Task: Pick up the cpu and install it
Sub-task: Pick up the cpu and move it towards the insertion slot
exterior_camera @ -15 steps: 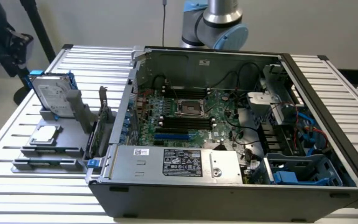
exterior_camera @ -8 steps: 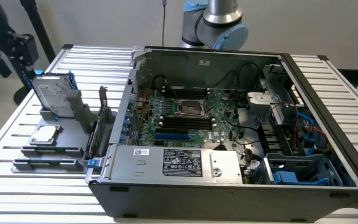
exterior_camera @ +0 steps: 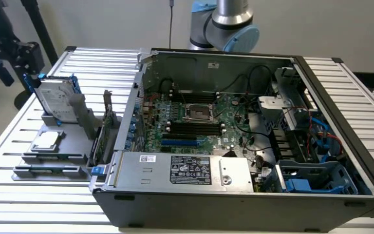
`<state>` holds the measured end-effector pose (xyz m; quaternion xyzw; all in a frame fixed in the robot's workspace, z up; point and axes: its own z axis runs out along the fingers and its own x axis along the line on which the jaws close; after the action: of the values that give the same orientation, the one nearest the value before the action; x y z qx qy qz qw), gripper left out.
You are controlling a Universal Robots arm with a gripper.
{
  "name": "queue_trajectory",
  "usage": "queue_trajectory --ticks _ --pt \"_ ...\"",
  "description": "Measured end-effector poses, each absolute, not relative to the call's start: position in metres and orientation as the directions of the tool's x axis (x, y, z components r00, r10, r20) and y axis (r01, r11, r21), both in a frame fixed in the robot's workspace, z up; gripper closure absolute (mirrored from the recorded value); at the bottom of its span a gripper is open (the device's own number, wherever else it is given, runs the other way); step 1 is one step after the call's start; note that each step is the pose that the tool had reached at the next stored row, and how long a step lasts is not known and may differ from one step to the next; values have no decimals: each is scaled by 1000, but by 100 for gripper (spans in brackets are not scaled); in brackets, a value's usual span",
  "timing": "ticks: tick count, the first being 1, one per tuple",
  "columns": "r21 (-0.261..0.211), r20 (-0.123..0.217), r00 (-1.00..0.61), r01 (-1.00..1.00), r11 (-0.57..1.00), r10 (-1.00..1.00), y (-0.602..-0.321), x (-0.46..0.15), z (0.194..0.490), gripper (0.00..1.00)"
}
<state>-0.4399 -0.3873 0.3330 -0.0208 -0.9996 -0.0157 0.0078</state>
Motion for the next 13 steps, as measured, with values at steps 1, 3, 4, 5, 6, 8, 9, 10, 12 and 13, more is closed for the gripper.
queue_trajectory --ticks 1,3,4,5,6,8,9,10,12,13 --pt "31 16 -999 28 999 28 -387 -440 331 35" --pt "29 16 -1000 -6 1000 -6 -387 -440 327 35" --pt "28 16 -1000 -23 999 -24 -387 -439 326 35" --pt "28 16 -999 -41 999 -41 -387 -439 324 35" --pt "27 16 -998 -58 998 -58 -387 -439 322 35" --pt "27 16 -996 -89 996 -90 -387 -439 318 35" --pt "27 16 -995 -103 994 -103 -387 -439 316 35" --pt "27 16 -993 -114 993 -114 -387 -439 315 35" --pt "27 16 -991 -129 991 -129 -388 -439 311 35" --pt "27 16 -991 -132 991 -132 -388 -439 309 35"
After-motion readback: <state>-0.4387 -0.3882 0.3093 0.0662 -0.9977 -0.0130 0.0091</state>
